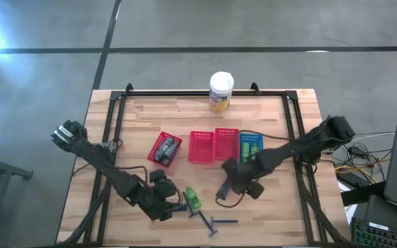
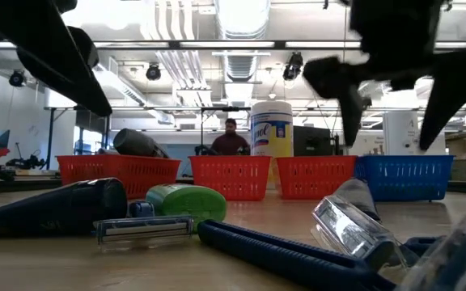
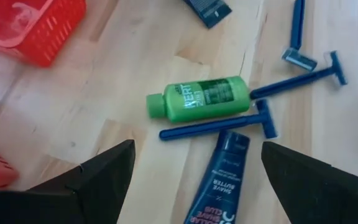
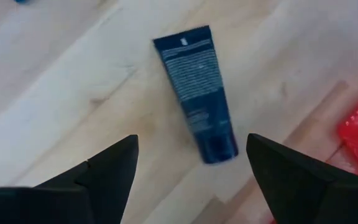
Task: Pick & Place Travel size toiletries
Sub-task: Put the blue shave cream into the right red bin
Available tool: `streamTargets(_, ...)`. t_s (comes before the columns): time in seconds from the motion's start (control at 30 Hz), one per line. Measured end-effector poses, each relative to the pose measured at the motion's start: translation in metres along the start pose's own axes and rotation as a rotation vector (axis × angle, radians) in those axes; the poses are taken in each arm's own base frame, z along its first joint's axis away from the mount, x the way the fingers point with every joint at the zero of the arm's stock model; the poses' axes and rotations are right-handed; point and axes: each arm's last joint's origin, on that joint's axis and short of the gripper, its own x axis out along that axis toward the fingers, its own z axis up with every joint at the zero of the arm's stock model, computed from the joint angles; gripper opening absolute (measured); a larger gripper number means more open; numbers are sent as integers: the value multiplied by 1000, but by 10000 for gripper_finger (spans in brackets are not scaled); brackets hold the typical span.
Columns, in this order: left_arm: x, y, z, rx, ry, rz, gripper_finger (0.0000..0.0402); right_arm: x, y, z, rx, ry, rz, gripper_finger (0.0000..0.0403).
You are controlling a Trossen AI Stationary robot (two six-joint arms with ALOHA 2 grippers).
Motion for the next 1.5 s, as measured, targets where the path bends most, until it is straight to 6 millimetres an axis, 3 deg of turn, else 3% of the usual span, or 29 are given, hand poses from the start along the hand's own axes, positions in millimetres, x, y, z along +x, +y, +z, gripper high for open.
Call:
streamTargets(0.33,-4,-4,7,-62,-47,1,353,47,-17,14,-131,160,29,296)
streamTargets(0.5,-4,-4,7,-93,-54,4,353,51,-25,6,-104,201,31,285)
streamTargets(1.03,-3,-2,7,-93,-92,41,353,50,-30,0,-74,189,91,121)
streamTargets(1.17,-3,-2,7,-92,-95,46,353,35,-34,3,22,188,108,121)
streamTargets(1.33,-3,-1,7,-88,-109,64,353,-11,-55,6,244,111,98,121)
streamTargets(1.43,-4,0,8,-85,-133,91,353,-41,-82,-1,536,33,22,121)
streamTargets(1.5,-4,1,8,-86,-156,109,353,-54,-106,-11,860,-9,-9,125)
